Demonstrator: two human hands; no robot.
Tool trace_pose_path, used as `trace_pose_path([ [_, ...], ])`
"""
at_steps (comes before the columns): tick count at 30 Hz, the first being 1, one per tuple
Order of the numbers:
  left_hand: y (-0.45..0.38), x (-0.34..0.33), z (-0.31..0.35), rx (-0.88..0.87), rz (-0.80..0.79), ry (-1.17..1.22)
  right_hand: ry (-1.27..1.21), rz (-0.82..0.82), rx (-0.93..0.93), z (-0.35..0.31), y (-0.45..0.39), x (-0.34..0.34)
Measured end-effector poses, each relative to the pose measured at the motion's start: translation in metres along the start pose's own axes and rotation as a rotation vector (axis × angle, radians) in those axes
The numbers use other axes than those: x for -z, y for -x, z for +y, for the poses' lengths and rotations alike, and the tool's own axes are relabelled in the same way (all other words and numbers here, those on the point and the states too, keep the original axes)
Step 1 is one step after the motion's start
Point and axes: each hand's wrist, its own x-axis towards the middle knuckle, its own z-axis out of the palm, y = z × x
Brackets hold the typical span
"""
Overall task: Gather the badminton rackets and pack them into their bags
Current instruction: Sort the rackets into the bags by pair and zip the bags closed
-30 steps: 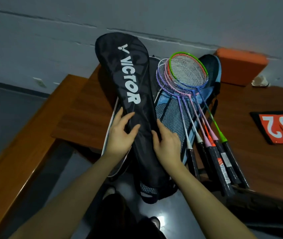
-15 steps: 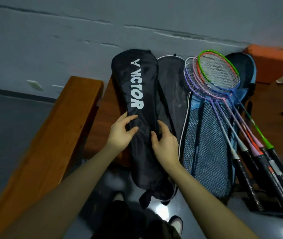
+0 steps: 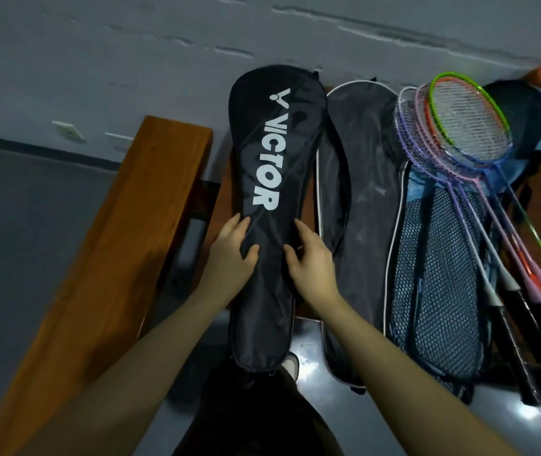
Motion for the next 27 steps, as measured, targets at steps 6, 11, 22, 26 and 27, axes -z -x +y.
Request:
trace_pose_path([
  [6, 0.004, -0.015, -0.033, -0.060, -0.175, -0.521, 0.379, -0.152, -0.058, 0.025, 0.002, -0.019],
  [11, -0.006, -0.014, -0.026, -0.216, -0.160, -0.564, 0.415, -0.130, 0.033, 0.028, -0.006, -0.005],
  [22, -0.022, -0.082, 0.058, -0.455, -0.246, -0.353, 0.326, 0.183, -0.198, 0.086, -0.014, 0.090],
  [26, -0.035, -0.114, 0.083, -0.435, -0.277, -0.393, 0.458, 0.124, -0.348, 0.113, -0.035, 0.109],
  [27, -0.039, -0.122, 0.088, -0.430, -0.290, -0.416, 0.471, 0.111, -0.365, 0.119, -0.039, 0.111],
])
